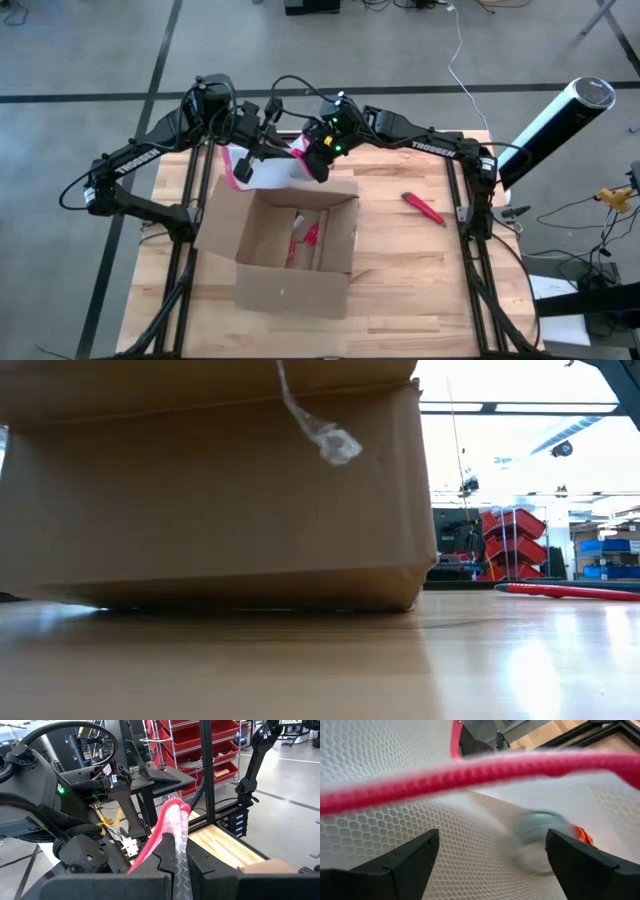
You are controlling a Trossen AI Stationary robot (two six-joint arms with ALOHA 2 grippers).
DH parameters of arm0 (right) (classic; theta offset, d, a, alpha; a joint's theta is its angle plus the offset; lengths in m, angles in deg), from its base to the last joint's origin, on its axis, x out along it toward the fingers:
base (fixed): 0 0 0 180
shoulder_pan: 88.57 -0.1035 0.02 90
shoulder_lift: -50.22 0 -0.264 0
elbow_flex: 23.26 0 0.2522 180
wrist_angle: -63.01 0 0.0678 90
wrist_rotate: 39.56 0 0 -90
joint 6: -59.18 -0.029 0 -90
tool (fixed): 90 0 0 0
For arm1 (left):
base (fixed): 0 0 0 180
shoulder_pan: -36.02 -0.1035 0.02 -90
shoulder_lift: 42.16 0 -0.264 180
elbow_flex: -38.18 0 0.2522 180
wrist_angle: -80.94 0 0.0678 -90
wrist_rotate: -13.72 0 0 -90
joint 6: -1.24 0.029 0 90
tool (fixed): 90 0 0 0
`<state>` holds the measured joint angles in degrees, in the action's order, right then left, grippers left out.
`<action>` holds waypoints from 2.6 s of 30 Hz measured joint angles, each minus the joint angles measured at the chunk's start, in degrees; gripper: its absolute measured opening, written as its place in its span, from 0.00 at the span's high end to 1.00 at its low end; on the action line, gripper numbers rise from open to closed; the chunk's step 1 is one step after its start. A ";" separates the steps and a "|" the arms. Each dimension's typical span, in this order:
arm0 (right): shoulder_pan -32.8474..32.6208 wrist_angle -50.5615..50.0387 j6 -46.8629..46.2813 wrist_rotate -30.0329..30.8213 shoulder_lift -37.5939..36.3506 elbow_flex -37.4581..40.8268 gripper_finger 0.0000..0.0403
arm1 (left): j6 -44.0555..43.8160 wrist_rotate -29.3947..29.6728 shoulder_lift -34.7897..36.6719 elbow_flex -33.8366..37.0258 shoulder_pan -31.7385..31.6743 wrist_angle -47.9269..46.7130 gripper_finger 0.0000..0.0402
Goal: Unpack boxes
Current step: Open the cardboard box
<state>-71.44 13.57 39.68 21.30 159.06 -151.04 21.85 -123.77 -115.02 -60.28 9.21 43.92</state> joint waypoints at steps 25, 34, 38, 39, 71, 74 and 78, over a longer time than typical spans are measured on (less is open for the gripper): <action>2.27 -15.02 11.89 12.45 -6.64 0.02 0.26 | 2.99 -1.39 0.72 -0.02 -0.09 -10.17 1.00; 1.92 -17.97 17.35 20.36 -6.60 0.02 0.22 | 2.44 -1.40 1.01 -0.02 -0.09 -10.23 1.00; 2.02 -17.99 17.63 20.14 -5.59 0.28 0.23 | 2.44 -1.39 1.01 -0.02 -0.07 -10.23 1.00; 2.01 -18.06 17.78 19.74 -5.02 0.41 0.24 | 2.44 -1.40 1.02 -0.02 -0.07 -10.23 1.00; 2.32 -29.08 28.12 29.96 -0.33 -6.62 1.00 | 2.49 5.79 2.84 -0.02 -0.48 -11.54 0.99; 2.50 -32.86 28.33 34.29 -0.38 -9.48 1.00 | 2.88 6.62 3.29 -0.02 -0.48 -11.57 0.95; 2.91 -39.16 28.11 39.30 -0.39 -13.31 1.00 | 2.84 7.62 3.39 -0.02 -0.57 -11.70 0.89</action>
<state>-68.53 -25.59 67.79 60.59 158.67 -164.35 24.69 -116.15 -111.63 -60.30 8.64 32.22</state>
